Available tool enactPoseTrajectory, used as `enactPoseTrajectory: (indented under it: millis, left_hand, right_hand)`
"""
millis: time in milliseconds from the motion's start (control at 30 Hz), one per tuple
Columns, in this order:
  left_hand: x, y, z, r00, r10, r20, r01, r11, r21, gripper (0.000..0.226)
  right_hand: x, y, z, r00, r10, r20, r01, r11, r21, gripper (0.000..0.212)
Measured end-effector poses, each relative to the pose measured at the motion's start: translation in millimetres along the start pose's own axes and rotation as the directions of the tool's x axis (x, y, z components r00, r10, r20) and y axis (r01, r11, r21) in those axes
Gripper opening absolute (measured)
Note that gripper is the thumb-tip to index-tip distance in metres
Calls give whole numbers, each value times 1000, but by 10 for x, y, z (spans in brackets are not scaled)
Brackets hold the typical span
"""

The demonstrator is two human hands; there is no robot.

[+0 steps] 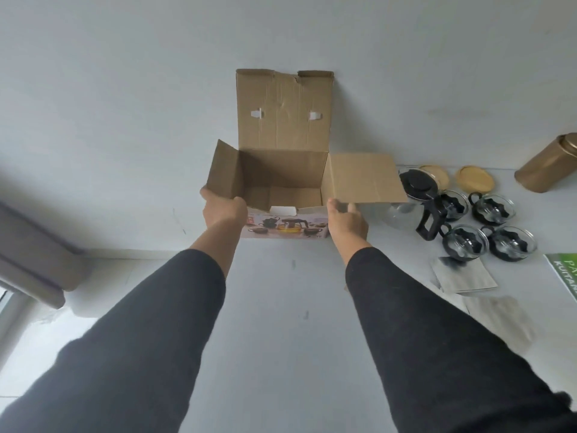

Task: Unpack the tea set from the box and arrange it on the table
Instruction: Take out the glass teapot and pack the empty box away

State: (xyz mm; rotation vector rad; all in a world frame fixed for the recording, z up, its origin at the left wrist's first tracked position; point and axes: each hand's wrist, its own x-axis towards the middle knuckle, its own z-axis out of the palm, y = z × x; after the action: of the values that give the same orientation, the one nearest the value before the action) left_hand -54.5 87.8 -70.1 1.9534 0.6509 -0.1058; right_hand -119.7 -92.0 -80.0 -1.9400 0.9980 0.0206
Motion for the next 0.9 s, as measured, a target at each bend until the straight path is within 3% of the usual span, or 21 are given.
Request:
enactPoseTrajectory:
  millis: [100, 200, 300, 400, 533, 733, 800, 900]
  left_hand:
    - [22, -84, -112, 974, 213, 77, -218, 973, 70, 61]
    - [83, -175, -100, 886, 430, 172, -461, 854, 240, 52]
    - [108, -176, -31, 852, 452, 263, -522, 772, 362, 49]
    - [143, -61, -1, 844, 450, 290, -534, 747, 396, 57]
    - [340, 207, 24, 803, 505, 317, -595, 650, 473, 45]
    - [772, 613, 191, 795, 540, 277, -607, 711, 355, 37]
    - [868, 747, 247, 838, 485, 249, -543, 782, 306, 38]
    - [972, 913, 328, 908, 339, 247, -381, 913, 145, 47]
  right_hand:
    - [-139, -52, 102, 994, -62, -94, 62, 998, 0, 51]
    - [-236, -137, 152, 980, -161, -120, 152, 985, -80, 56]
    - [-282, -214, 147, 956, -295, -4, 285, 929, -237, 56]
    - [-219, -277, 130, 943, -328, 63, 328, 875, -356, 22]
    - [-45, -413, 77, 962, -271, 38, 267, 902, -340, 31]
    - [528, -830, -9, 974, -225, 15, 225, 967, -120, 31]
    - [726, -967, -1, 980, -197, 19, 198, 977, -77, 13]
    - [972, -1120, 63, 988, -157, 11, 156, 987, 33, 21]
